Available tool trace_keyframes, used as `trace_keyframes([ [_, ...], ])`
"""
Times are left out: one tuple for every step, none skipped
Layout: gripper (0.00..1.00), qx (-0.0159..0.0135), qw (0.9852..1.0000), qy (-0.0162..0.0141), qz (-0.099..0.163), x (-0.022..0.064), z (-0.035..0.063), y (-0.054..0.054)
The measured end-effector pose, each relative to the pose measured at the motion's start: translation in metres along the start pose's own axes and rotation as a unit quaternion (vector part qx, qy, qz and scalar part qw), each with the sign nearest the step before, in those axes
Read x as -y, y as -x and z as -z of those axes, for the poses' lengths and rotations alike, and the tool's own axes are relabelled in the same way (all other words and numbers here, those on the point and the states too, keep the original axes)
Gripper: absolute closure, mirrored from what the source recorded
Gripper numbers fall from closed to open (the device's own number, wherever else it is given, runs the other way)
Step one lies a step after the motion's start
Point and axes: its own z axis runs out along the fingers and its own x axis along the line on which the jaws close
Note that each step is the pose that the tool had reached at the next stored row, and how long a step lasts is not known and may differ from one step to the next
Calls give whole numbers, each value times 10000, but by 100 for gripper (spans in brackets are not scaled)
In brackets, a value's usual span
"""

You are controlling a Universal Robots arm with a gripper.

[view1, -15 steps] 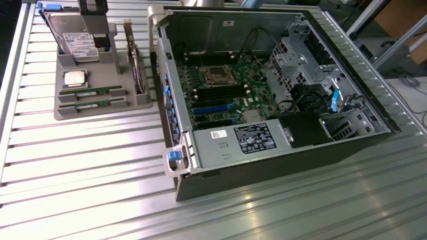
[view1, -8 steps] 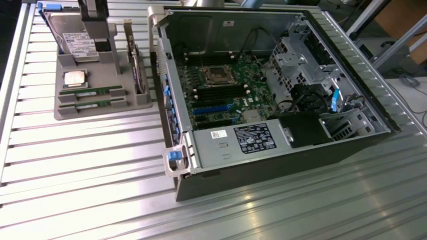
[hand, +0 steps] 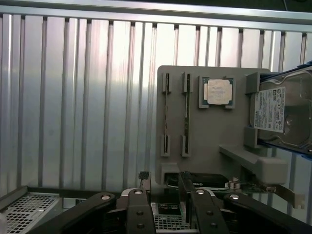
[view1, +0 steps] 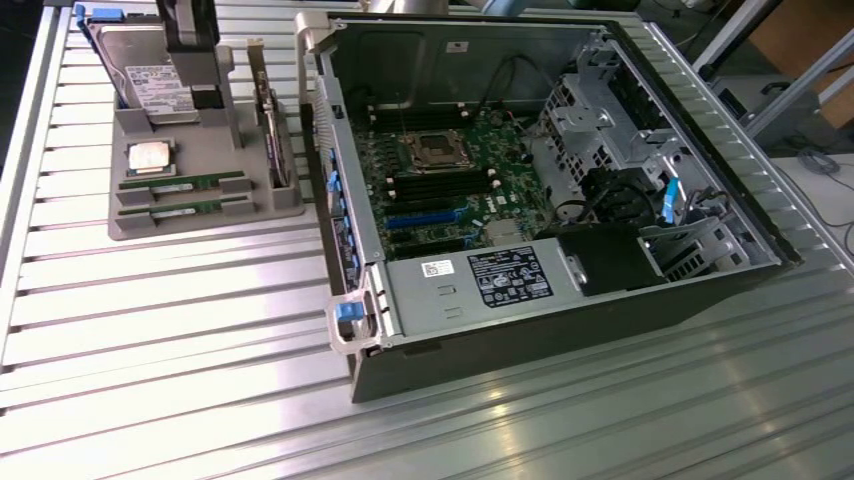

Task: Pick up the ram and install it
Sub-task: 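Pick up the ram and move it above insertion slot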

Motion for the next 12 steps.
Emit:
trace_keyframes([
  [64,0,10000,0,0,0,-5,0],
  [64,0,10000,0,0,0,-10,0],
  [64,0,10000,0,0,1,-16,0],
  [64,0,10000,0,0,1,-24,0],
  [64,0,10000,0,0,1,-30,-1],
  [64,0,10000,0,0,1,-35,-1],
  [64,0,10000,0,0,1,-39,-1],
  [64,0,10000,0,0,1,-42,-1],
  [64,0,10000,0,0,2,-46,-1],
  [64,0,10000,0,0,2,-50,-1],
  [64,0,10000,0,0,2,-53,-1],
  [64,0,10000,0,0,2,-57,-1],
])
